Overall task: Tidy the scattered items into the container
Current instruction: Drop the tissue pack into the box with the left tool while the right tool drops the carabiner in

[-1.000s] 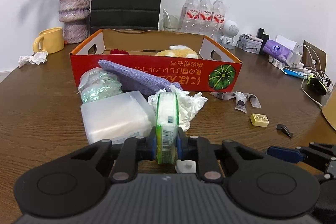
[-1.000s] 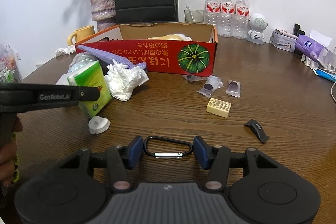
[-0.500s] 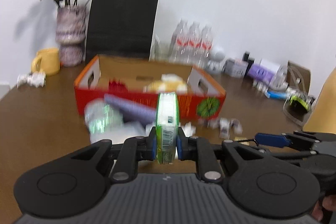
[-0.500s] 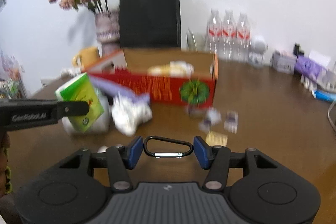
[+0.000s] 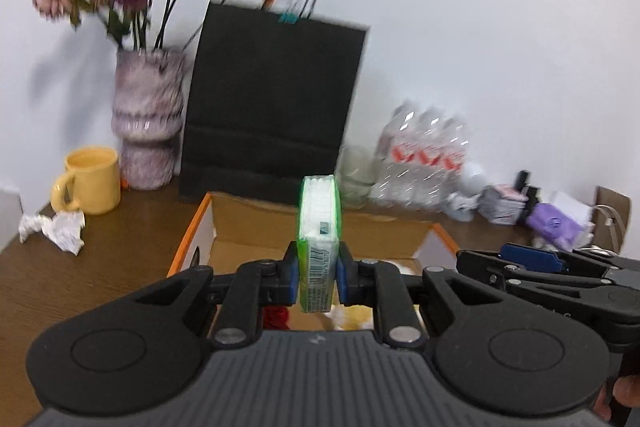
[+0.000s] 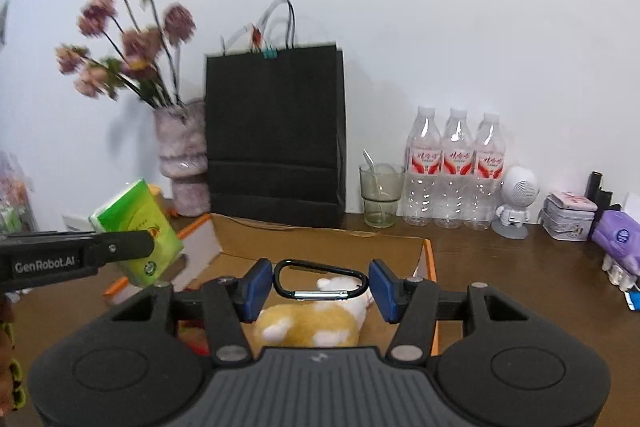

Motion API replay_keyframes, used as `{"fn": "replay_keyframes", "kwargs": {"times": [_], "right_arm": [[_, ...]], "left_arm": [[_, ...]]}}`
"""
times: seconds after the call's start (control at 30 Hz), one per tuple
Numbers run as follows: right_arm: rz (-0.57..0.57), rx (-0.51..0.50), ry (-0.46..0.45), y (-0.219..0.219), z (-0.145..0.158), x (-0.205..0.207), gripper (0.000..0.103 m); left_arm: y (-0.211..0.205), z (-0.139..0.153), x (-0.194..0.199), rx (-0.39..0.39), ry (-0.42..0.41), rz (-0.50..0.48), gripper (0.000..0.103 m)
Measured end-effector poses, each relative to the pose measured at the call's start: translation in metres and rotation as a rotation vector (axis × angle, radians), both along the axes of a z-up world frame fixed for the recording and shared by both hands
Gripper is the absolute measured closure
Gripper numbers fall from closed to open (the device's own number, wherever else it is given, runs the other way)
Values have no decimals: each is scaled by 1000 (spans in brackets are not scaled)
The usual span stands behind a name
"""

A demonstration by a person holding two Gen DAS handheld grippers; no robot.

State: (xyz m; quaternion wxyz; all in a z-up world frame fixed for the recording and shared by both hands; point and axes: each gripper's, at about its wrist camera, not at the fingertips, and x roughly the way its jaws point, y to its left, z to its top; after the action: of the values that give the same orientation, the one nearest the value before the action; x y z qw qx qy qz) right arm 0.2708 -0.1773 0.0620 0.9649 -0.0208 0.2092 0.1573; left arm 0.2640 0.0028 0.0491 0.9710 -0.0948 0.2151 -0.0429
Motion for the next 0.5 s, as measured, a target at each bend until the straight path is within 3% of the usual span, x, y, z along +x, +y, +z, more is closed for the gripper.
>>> {"fn": "replay_keyframes", "kwargs": {"times": [0.23,0.5], "right_arm": [[-39,-3,105,10,-47,65,51],[-43,-31,171,11,-69,96,50]], "left_arm": [[28,-29,58,-52,60,85,85],[26,-56,86,-23,158,28,85]]}}
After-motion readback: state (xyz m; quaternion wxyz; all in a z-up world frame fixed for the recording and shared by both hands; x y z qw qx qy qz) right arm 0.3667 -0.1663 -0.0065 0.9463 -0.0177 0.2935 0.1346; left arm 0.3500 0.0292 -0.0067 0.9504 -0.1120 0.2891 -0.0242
